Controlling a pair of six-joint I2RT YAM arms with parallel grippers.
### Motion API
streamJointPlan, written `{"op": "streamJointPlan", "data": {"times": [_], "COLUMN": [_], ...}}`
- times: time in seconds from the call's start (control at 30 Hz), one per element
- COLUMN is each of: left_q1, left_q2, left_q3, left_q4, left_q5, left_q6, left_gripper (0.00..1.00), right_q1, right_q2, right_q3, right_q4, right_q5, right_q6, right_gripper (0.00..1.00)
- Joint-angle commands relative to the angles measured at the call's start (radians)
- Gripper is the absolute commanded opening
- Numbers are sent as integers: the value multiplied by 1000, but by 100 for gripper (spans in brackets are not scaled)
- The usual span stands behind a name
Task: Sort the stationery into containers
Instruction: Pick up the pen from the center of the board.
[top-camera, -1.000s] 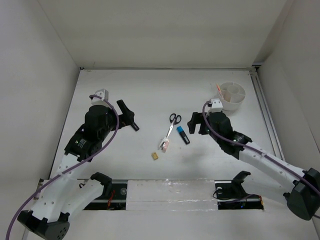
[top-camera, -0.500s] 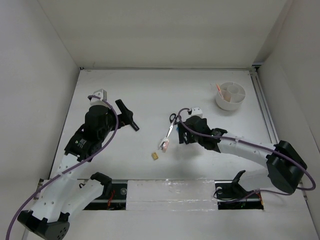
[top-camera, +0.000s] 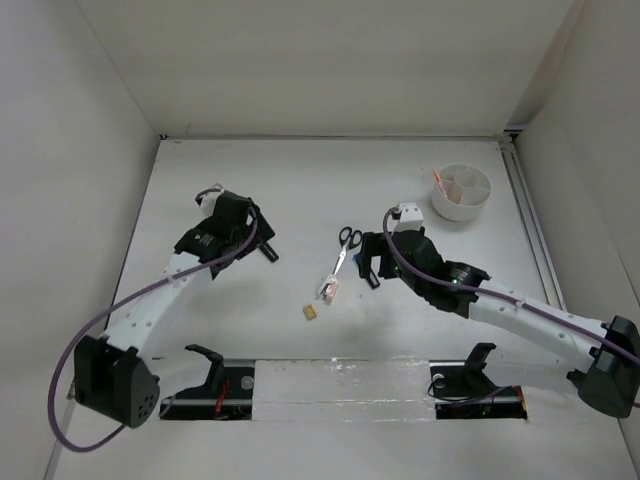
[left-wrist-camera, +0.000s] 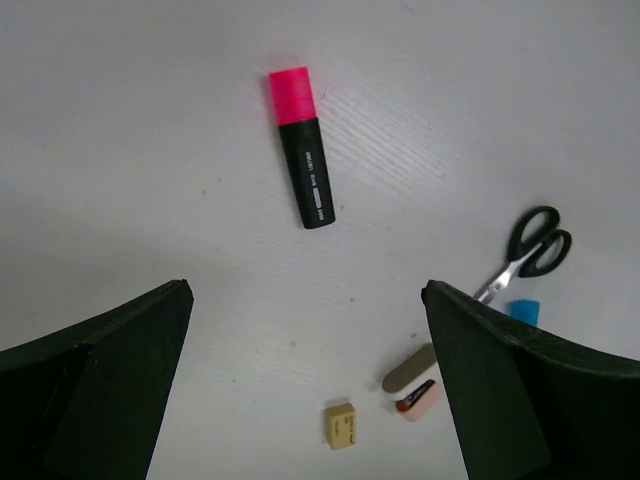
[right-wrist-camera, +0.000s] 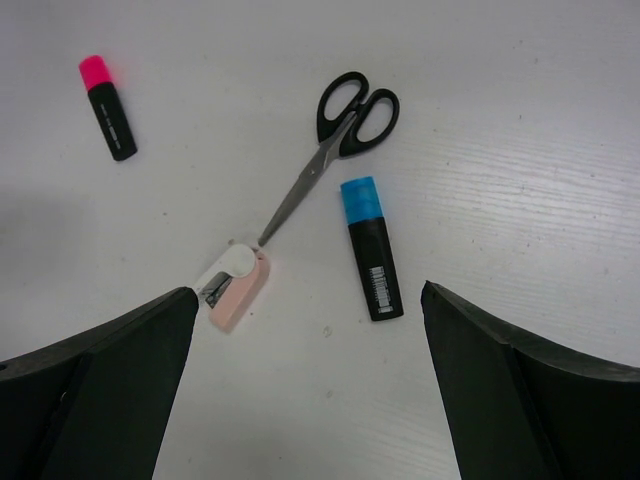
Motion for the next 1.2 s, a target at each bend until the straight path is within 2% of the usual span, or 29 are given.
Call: {"op": "streamJointPlan", "data": {"times": [0.0, 0.2, 0.3, 0.4, 0.6, 0.77, 0.9, 1.0, 1.17], "left_q1": [3, 3, 3, -39, -49, -49, -49, -49, -49], "left_q2": [88, 246, 310, 392, 567, 613, 622, 640, 726], "left_q3": [-9, 34, 49, 80, 146, 166, 166, 166, 199], "left_q4": [57, 82, 91, 79, 51, 14, 4, -18, -59], "left_q5": [-26, -95, -81, -99, -127, -145, -156, -156, -156], "left_q6": [-144, -246, -280, -345, -387, -425, -439, -439, -450], "left_gripper": [100, 100, 98, 98, 97, 90, 72, 53, 41], "right_q1": [31, 31, 31, 31, 40, 40, 40, 40, 40], "right_q2": [-27, -71, -99, -108, -118, -159, -177, -199, -217], "right_q3": [43, 20, -9, -32, -32, -55, -66, -75, -75], "right_q4": [-28, -6, 23, 47, 66, 77, 77, 86, 95], "right_q5": [-1, -56, -84, -95, -144, -153, -153, -153, -153], "right_q6": [-21, -58, -67, -67, -85, -85, -85, -85, -85], "right_gripper": [100, 100, 100, 99, 99, 98, 98, 98, 96]}}
